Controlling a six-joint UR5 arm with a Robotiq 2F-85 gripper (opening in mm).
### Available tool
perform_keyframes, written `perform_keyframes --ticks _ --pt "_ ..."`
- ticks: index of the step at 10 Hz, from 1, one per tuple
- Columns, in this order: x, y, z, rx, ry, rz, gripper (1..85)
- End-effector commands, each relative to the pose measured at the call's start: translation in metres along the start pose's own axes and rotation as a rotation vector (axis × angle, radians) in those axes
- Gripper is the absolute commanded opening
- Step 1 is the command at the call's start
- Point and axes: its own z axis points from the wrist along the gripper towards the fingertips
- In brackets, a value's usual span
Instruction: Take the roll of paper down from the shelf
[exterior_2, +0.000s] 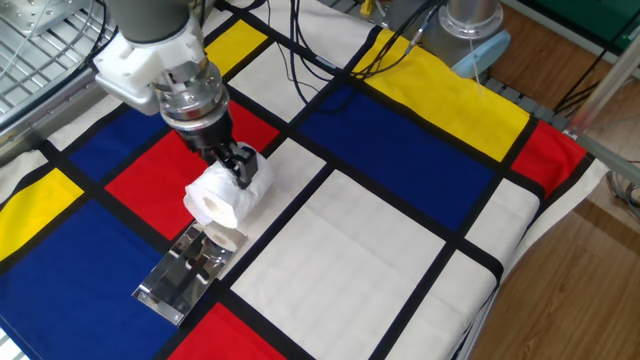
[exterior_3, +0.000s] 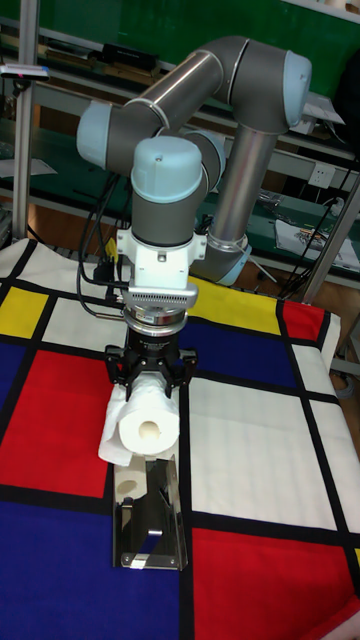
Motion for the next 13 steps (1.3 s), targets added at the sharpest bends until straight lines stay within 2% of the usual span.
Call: perform_keyframes --ticks 1,3,4,5,6,7,10,13 --pt "-0.004 0.005 -0.003 -0.025 -0.011 0.002 1.3" --pt "0.019 0.008 0.006 -0.022 -0.029 0.026 1.3" --pt "0.039 0.011 0.007 -0.017 -0.018 0.042 1.3" --pt "0.05 0.017 0.006 -0.039 -0.005 0.057 1.3" --pt "0.052 0.016 0.004 -0.033 -0.005 0.055 1.3" --pt "0.046 0.013 0.002 -0.021 -0.001 0.051 1.3" --pt "0.056 0.018 0.002 -0.041 0.045 0.038 1.3" --pt "0.054 0.019 0.002 -0.045 0.038 0.065 4.3"
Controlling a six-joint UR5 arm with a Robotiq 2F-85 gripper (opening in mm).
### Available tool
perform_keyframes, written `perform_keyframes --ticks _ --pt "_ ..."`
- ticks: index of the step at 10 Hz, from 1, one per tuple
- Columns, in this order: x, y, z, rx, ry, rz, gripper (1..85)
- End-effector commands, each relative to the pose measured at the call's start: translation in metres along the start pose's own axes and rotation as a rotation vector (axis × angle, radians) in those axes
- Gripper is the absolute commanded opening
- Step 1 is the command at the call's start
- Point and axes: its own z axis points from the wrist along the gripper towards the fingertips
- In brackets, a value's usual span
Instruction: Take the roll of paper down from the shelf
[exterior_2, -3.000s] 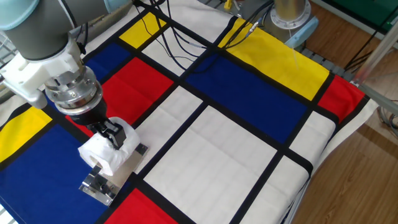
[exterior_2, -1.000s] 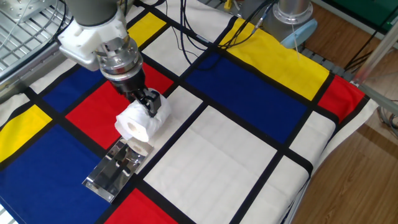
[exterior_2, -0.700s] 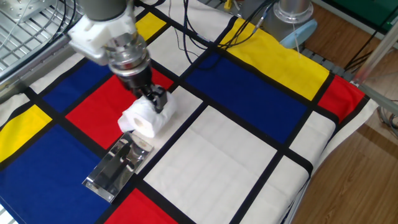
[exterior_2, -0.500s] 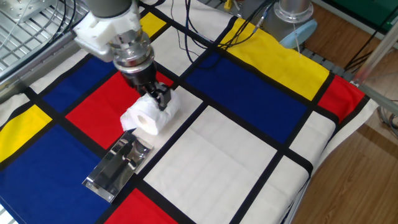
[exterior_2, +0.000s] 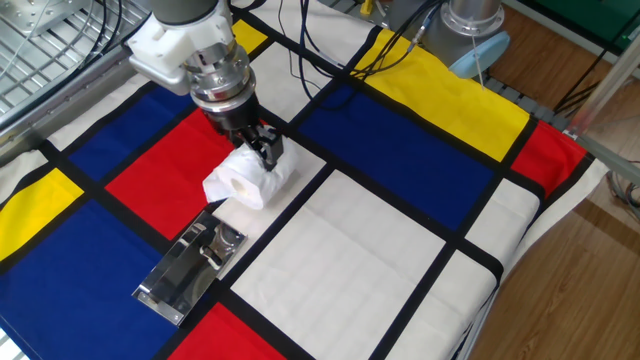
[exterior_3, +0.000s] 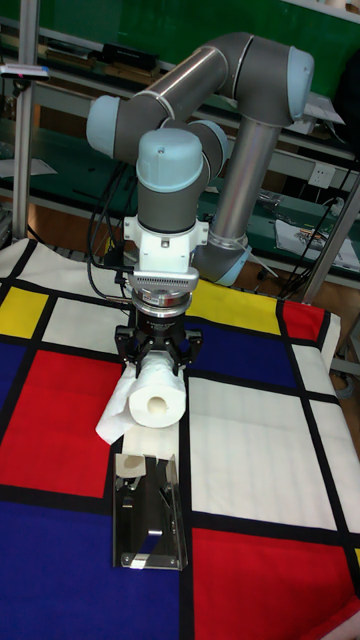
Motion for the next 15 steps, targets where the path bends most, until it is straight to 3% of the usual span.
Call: perform_keyframes --ticks 1,2,3,4,6,10,12,14,15 --pt "-0.004 0.003 0.0 -0.013 -0.019 -0.004 18.7" --pt "-0.017 0.001 0.002 -0.008 -0.063 -0.061 43.7" --pt "-0.023 0.001 0.005 -0.009 -0.066 -0.065 45.0" --pt "-0.028 0.003 0.006 -0.013 -0.066 -0.078 55.0" --pt "-0.032 0.012 0.004 -0.046 -0.081 -0.117 85.0" --pt "-0.035 0.012 0.0 -0.041 -0.076 -0.131 85.0" --pt "-0.03 0.007 -0.016 -0.049 -0.048 -0.145 85.0" --pt "-0.024 -0.002 -0.04 -0.023 -0.009 -0.153 85.0" --pt "-0.022 -0.004 -0.045 -0.025 -0.009 -0.164 79.3"
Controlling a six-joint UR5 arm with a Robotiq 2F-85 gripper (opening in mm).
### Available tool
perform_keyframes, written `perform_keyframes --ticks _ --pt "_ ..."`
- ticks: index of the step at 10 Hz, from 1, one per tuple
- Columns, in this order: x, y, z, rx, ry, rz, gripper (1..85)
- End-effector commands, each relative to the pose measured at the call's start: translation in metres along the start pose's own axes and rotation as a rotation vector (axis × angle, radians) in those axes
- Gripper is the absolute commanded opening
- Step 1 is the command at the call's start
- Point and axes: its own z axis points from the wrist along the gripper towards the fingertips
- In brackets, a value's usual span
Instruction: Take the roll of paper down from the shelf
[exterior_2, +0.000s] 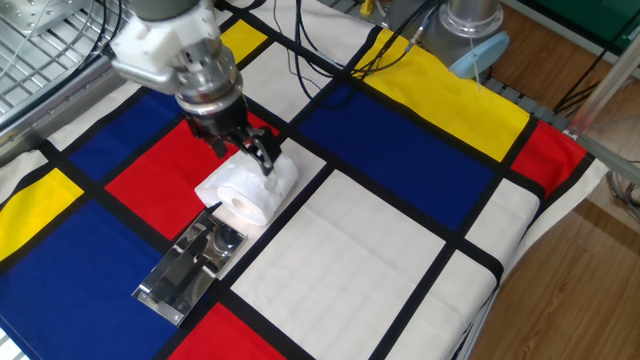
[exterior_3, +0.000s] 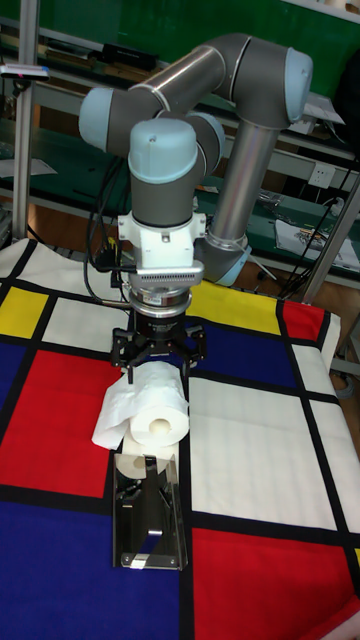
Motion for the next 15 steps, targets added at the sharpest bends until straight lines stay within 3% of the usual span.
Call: perform_keyframes --ticks 1,2,3,4,8,14,15 --pt "0.003 -0.007 -0.022 0.01 0.015 0.01 54.0" --pt "0.007 -0.021 -0.022 0.069 0.028 0.098 1.3" --pt "0.004 -0.02 -0.022 0.062 0.013 0.149 1.3" --pt "0.0 -0.01 -0.022 0.025 0.002 0.167 1.3" --pt "0.004 -0.018 -0.022 0.056 0.015 0.157 1.3" --pt "0.003 -0.019 -0.022 0.061 0.012 0.137 1.3" --pt "0.003 -0.027 -0.024 0.053 0.013 0.123 1.3"
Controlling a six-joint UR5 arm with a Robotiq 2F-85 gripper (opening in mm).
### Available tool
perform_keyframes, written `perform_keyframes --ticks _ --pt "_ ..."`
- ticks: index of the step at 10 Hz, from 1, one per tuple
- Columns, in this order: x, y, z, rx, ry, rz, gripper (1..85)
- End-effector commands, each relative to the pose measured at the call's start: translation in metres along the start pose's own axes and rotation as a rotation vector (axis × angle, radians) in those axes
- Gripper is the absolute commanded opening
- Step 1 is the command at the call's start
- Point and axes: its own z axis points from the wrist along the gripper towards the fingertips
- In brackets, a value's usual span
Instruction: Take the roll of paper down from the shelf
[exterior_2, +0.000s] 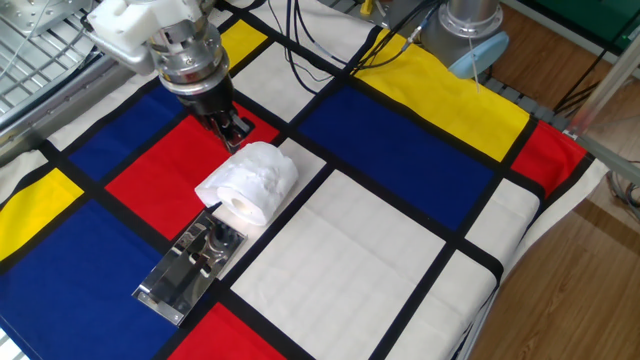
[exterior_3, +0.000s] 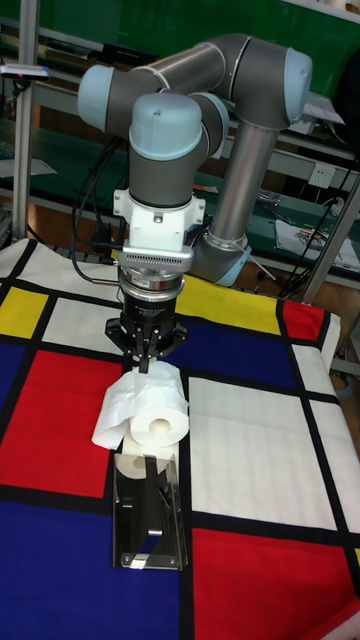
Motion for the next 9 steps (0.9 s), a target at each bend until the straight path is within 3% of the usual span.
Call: perform_keyframes --ticks 1,4,5,6,7,9 --pt "-0.003 -0.009 -0.004 -0.025 0.0 -0.031 1.3" --pt "-0.006 -0.026 0.004 -0.031 -0.008 -0.074 1.3" --pt "0.0 -0.032 -0.001 0.02 0.006 -0.028 1.3" --pt "0.003 -0.037 -0.001 0.04 0.016 -0.01 1.3" --pt "0.0 -0.029 -0.001 0.01 0.005 -0.001 1.3" --pt "-0.009 -0.037 -0.001 0.04 -0.029 0.012 1.3"
